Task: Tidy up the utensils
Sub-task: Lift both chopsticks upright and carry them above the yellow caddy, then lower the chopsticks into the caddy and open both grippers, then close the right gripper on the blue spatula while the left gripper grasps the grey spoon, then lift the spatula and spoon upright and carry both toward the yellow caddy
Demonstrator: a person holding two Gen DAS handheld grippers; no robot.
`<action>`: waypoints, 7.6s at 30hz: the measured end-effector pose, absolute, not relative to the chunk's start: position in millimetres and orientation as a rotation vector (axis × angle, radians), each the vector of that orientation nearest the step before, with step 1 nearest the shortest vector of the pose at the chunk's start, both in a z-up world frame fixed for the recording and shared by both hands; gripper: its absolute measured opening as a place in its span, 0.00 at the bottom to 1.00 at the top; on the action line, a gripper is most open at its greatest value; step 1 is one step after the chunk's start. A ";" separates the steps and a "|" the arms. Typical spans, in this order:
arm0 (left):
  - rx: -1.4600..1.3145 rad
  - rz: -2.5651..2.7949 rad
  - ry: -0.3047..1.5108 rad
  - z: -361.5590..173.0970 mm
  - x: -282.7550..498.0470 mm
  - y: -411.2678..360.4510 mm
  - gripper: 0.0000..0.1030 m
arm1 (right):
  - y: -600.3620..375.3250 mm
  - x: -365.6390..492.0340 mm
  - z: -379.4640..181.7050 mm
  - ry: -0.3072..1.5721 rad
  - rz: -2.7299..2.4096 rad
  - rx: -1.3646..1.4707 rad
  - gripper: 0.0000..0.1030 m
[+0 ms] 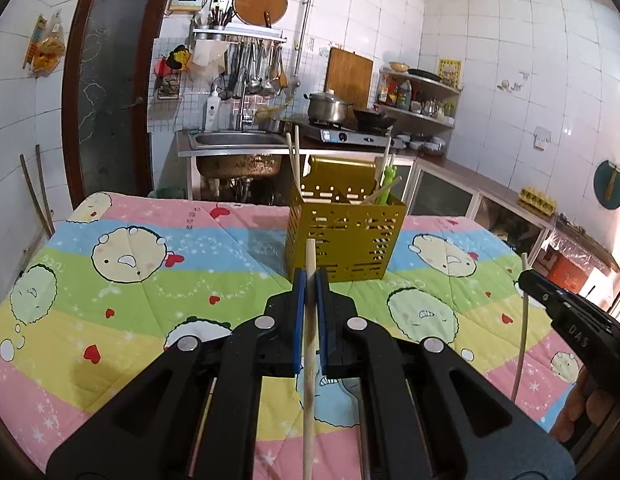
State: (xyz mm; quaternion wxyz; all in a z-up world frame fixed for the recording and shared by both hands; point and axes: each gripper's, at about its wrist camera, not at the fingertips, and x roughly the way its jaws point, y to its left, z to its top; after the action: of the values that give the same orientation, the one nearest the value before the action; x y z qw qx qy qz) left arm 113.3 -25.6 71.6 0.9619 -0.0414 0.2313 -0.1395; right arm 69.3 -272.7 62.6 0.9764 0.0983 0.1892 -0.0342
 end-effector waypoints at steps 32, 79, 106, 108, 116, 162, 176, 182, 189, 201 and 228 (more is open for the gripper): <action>-0.026 -0.253 0.315 103.8 160.4 -40.8 0.04 | -267.8 118.2 89.0 0.254 -0.097 0.139 0.06; -0.093 -0.196 0.328 115.3 293.0 -51.1 0.63 | -284.5 274.4 114.6 0.156 0.007 0.162 0.63; 0.011 -0.118 0.736 -13.7 144.6 12.0 0.95 | -247.8 104.5 -10.1 0.626 -0.022 0.102 0.73; 0.032 -0.109 0.745 -20.5 142.7 12.3 0.95 | -246.3 103.2 -16.8 0.646 -0.023 0.099 0.73; 0.043 -0.111 0.822 -43.8 148.7 9.6 0.95 | -230.9 108.4 -31.4 0.707 0.001 0.040 0.73; 0.076 -0.239 0.957 -51.9 148.4 -86.6 0.65 | -265.2 123.4 -46.1 0.869 -0.073 0.060 0.06; 0.108 -0.223 0.954 -52.0 157.5 -90.4 0.31 | -255.4 127.2 -47.4 0.890 -0.083 0.062 0.06; 0.134 -0.231 0.937 -53.6 156.9 -95.6 0.27 | -258.6 133.9 -46.5 0.918 -0.062 0.078 0.06; 0.128 -0.243 0.941 -53.1 162.7 -96.5 0.22 | -258.1 145.3 -45.4 0.942 -0.043 0.094 0.06; 0.113 -0.251 0.929 -52.8 163.0 -94.7 0.14 | -256.1 145.1 -46.9 0.910 -0.041 0.113 0.06; 0.002 -0.289 0.834 -20.3 162.4 -72.6 0.02 | -265.1 133.4 -23.8 0.783 -0.005 0.218 0.06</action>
State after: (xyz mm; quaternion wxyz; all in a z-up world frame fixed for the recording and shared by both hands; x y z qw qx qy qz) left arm 162.4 -72.6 -20.3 0.9042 0.0010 0.4035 -0.1401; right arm 133.4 -265.1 -23.8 0.9186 0.1060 0.3808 -0.0025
